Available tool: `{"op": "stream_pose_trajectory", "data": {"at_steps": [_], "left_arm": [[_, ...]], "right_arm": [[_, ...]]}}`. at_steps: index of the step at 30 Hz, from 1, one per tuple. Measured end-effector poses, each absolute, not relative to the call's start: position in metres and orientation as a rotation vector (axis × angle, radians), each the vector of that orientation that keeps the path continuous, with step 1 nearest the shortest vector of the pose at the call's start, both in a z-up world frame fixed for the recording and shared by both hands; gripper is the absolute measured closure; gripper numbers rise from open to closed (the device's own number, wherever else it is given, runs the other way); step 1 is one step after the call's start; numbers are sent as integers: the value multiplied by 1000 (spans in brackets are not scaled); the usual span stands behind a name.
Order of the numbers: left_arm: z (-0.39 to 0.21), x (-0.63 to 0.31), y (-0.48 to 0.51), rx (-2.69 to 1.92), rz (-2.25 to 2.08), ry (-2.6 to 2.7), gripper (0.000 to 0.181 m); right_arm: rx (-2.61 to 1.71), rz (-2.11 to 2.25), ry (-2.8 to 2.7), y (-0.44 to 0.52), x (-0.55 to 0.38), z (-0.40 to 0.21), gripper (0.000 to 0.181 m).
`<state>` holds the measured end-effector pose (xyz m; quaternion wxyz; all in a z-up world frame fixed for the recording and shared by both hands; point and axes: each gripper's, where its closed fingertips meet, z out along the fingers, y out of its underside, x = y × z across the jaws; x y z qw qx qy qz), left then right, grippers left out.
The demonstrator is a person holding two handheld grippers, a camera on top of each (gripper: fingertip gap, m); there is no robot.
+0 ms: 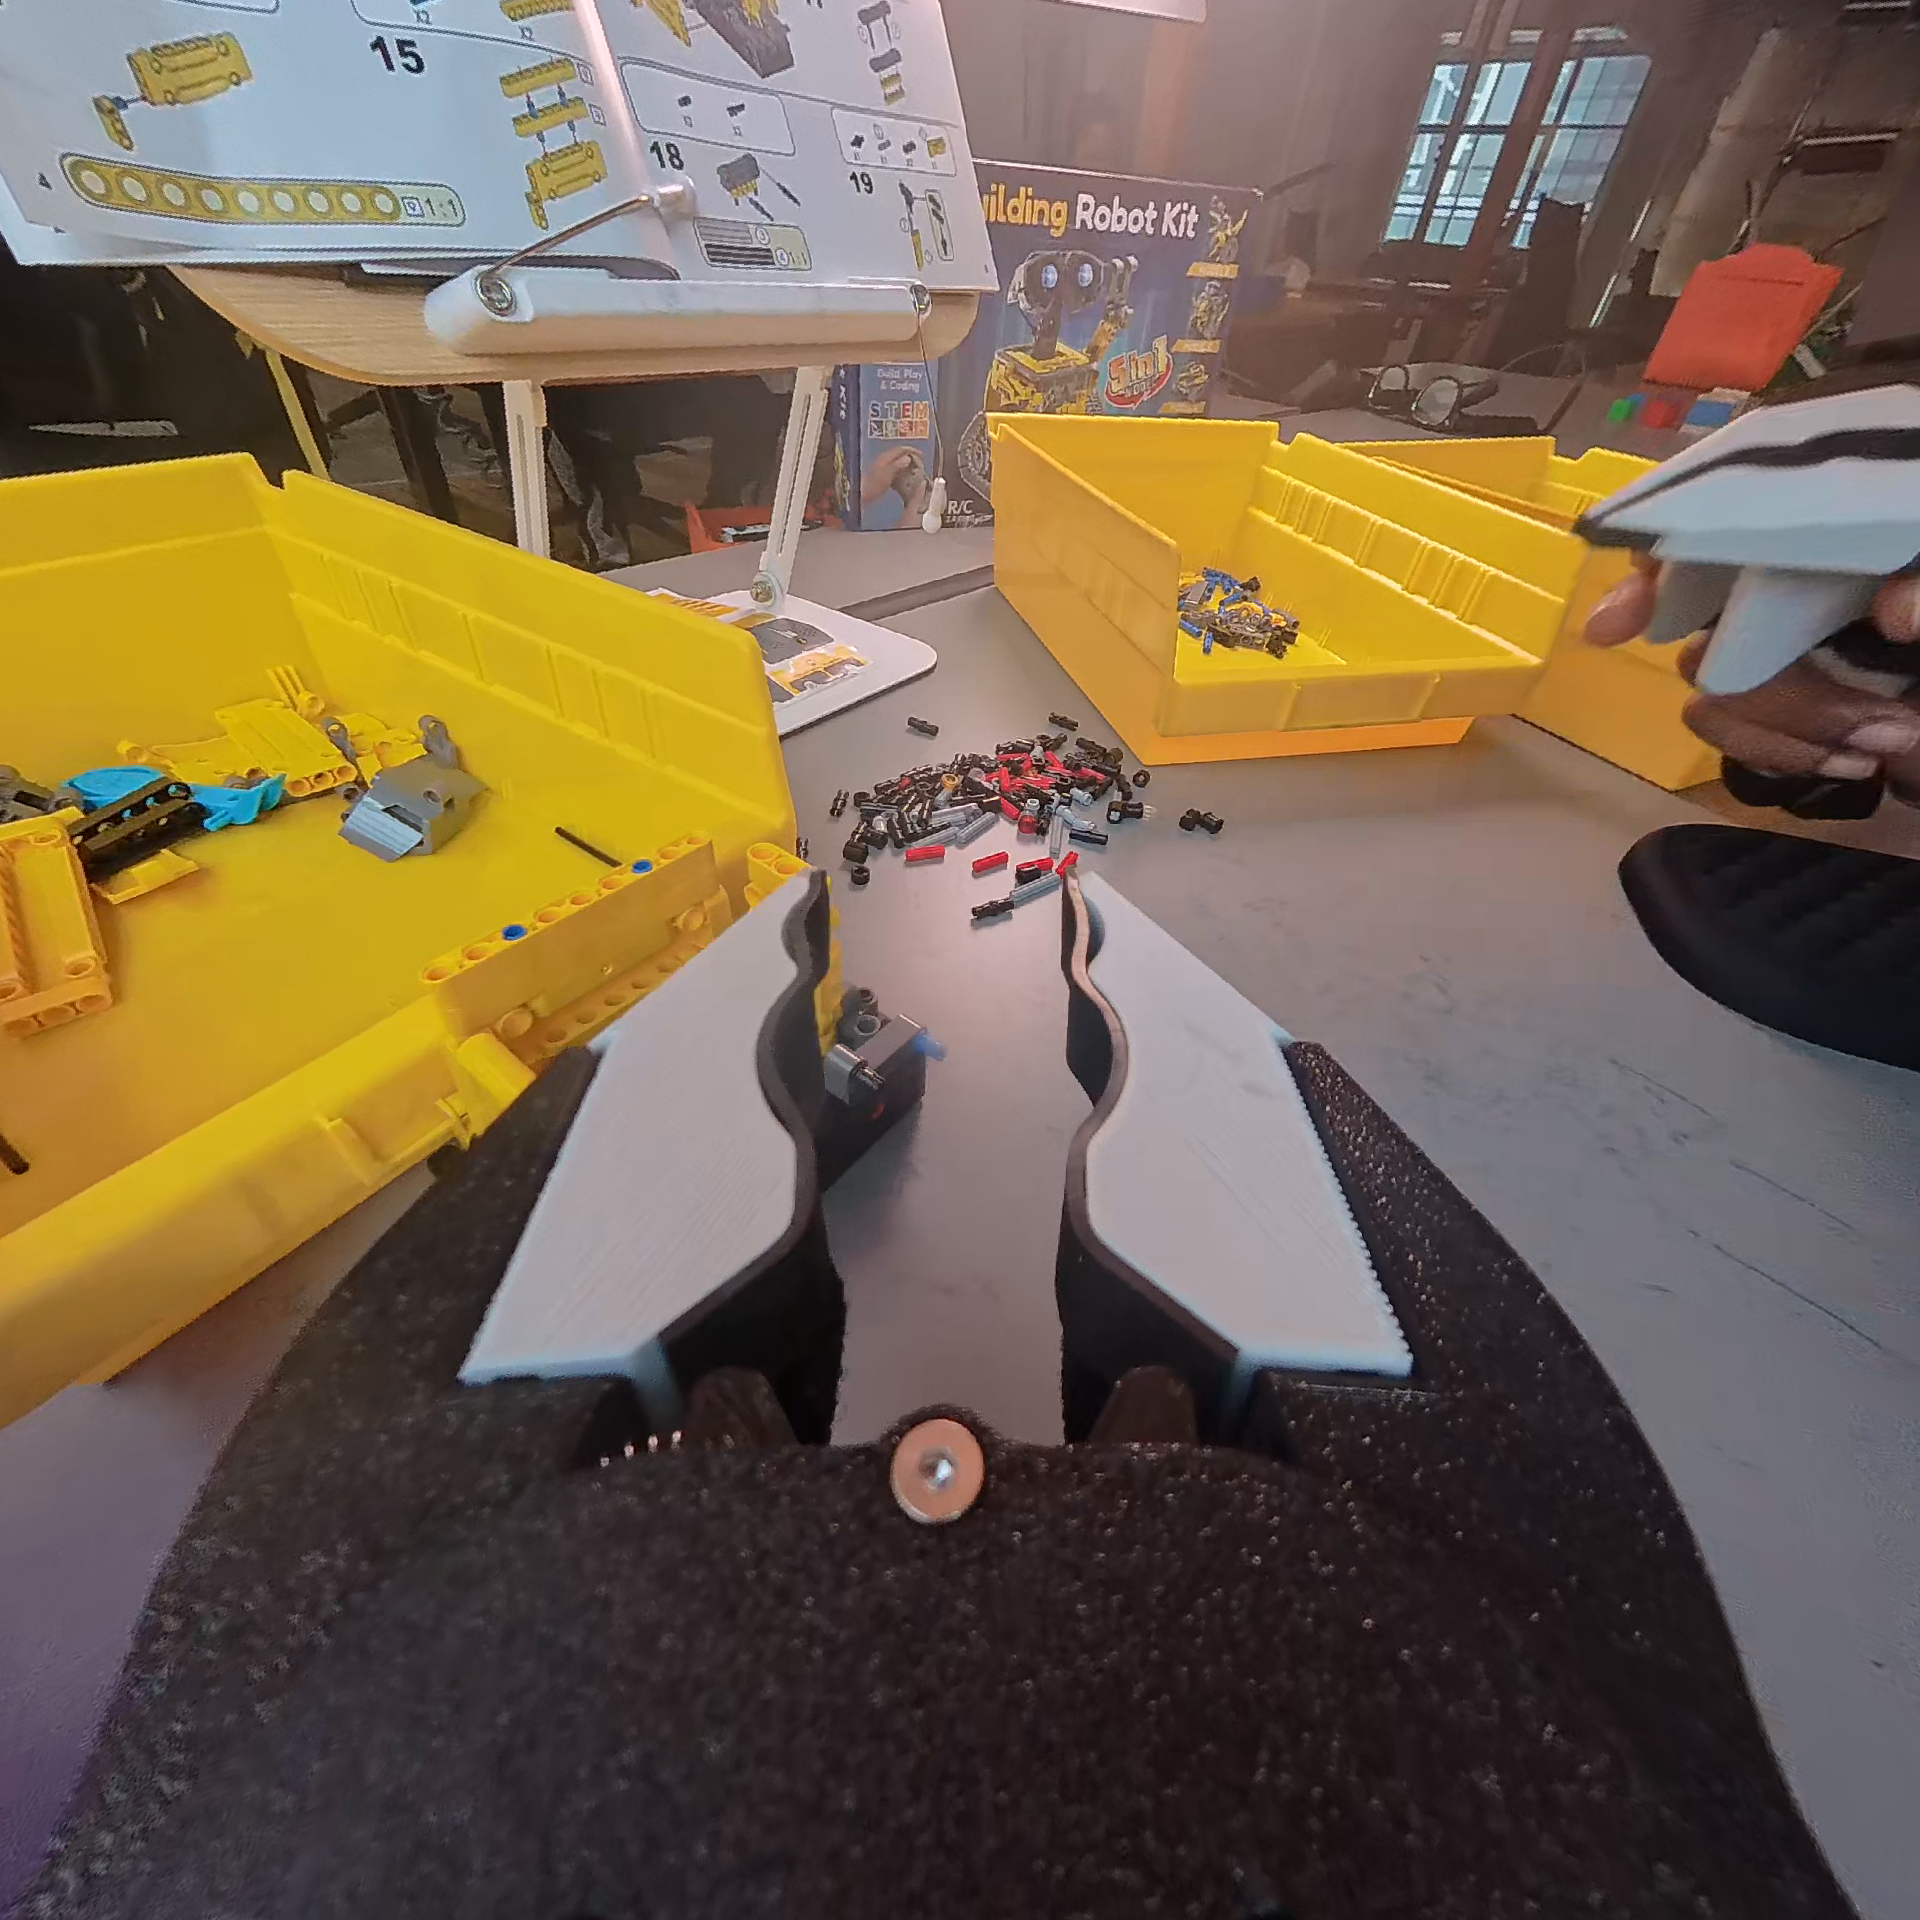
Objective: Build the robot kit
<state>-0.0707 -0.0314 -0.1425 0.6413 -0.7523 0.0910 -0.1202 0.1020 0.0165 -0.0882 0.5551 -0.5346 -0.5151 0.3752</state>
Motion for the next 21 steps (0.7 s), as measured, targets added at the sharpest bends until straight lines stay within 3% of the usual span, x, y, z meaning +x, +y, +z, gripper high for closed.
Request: {"op": "stream_pose_trajectory", "data": {"at_steps": [7, 11, 21], "left_arm": [[-144, -74, -31, -1720, -232, 198, 135], [-148, -72, -29, -1738, -226, 212, 135], [-154, -67, -28, -1766, -164, 258, 136]], "right_arm": [[-1314, 562, -847, 85, 234, -33, 180], [-1541, 316, -856, 141, 325, -32, 164], [-2073, 11, -1527, 200, 396, -156, 164]]}}
